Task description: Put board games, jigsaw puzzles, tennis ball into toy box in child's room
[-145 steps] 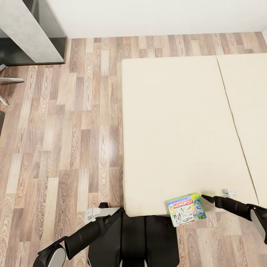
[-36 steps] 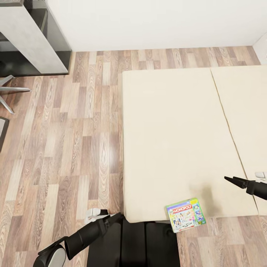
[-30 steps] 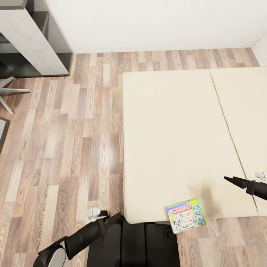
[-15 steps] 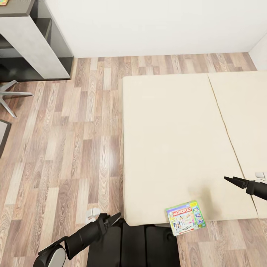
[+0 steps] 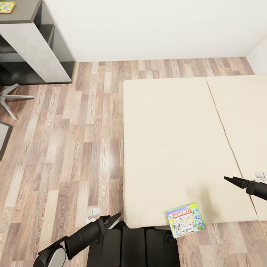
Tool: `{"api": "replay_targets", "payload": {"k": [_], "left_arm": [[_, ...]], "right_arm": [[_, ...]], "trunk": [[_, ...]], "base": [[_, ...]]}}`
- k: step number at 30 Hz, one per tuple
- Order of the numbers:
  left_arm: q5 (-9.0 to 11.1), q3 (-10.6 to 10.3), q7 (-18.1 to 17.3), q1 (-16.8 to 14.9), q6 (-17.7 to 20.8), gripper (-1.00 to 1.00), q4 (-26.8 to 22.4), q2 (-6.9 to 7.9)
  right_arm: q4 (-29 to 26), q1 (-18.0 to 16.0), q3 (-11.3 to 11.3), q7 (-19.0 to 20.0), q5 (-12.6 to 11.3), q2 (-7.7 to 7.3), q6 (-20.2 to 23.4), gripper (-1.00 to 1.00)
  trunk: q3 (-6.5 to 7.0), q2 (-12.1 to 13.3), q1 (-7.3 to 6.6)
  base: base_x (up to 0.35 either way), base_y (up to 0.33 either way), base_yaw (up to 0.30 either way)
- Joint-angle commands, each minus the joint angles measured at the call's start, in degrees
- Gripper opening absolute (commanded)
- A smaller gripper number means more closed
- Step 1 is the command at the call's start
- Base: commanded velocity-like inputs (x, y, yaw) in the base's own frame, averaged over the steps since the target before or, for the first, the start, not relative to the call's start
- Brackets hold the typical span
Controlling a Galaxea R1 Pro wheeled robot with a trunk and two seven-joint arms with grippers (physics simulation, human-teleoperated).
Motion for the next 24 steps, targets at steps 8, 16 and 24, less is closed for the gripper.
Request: {"api": "replay_targets", "payload": {"k": [8,16,24], "left_arm": [[0.31,0.06,0.01,-0.01,0.42,1.0,-0.03,-0.03],[0.31,0.06,0.01,-0.01,0.44,1.0,-0.03,-0.03],[0.31,0.06,0.01,-0.01,0.45,1.0,-0.03,-0.03]], "right_arm": [[0.03,-0.02,0.02,0.03,-0.17,0.02,0.43,1.0],[0.02,-0.02,0.03,0.03,-0.17,0.03,0.43,1.0],[0.0,-0.02,-0.02,0.04,-0.16,0.18,0.43,1.0]], "trunk": [[0.69,-0.08,0.04],[1.44,-0.08,0.04],[2.19,-0.08,0.04]], "base": [[0.0,0.0,0.0],[0.0,0.0,0.0],[0.0,0.0,0.0]]}}
